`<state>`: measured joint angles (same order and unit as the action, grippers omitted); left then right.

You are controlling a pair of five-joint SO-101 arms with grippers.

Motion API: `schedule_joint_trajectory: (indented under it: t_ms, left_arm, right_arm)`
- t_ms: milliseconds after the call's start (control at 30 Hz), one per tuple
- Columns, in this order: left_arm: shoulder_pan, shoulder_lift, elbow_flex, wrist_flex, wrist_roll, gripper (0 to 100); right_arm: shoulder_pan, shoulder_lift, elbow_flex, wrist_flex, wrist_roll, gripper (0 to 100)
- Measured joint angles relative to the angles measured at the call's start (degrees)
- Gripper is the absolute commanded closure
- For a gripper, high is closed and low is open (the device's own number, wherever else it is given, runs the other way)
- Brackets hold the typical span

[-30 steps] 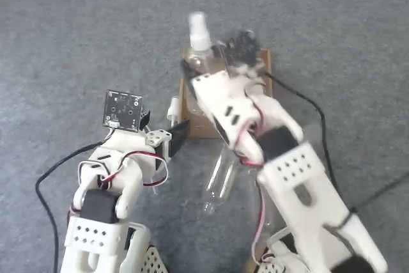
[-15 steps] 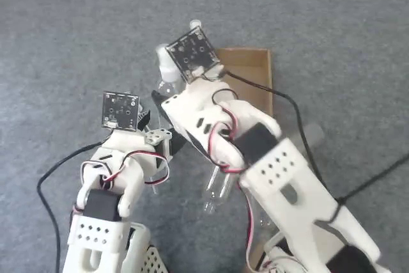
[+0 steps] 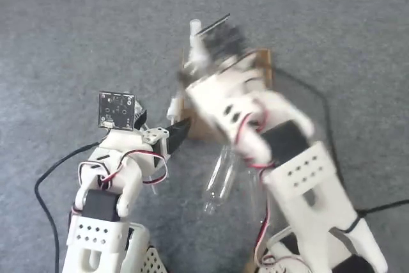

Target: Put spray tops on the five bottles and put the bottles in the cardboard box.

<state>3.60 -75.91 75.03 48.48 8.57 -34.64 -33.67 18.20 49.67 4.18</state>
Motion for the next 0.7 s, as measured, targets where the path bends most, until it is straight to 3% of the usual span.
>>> schedule_joint_trajectory:
  t_ms: [133,467,700]
  left_arm:
    - [0.09,0.0,0.0,0.0,0.0,69]
    - [0.0,0.0,3.25,-3.34,0.0,99]
    - [0.0,0.0,3.96,-5.01,0.0,99]
  right_arm:
    - [8.88,4.13,-5.1,0.0,0.18,99.2]
    - [18.11,23.56,-7.21,-6.07,0.18,99.2]
    - [20.31,31.74,-7.21,-12.92,0.44,99.2]
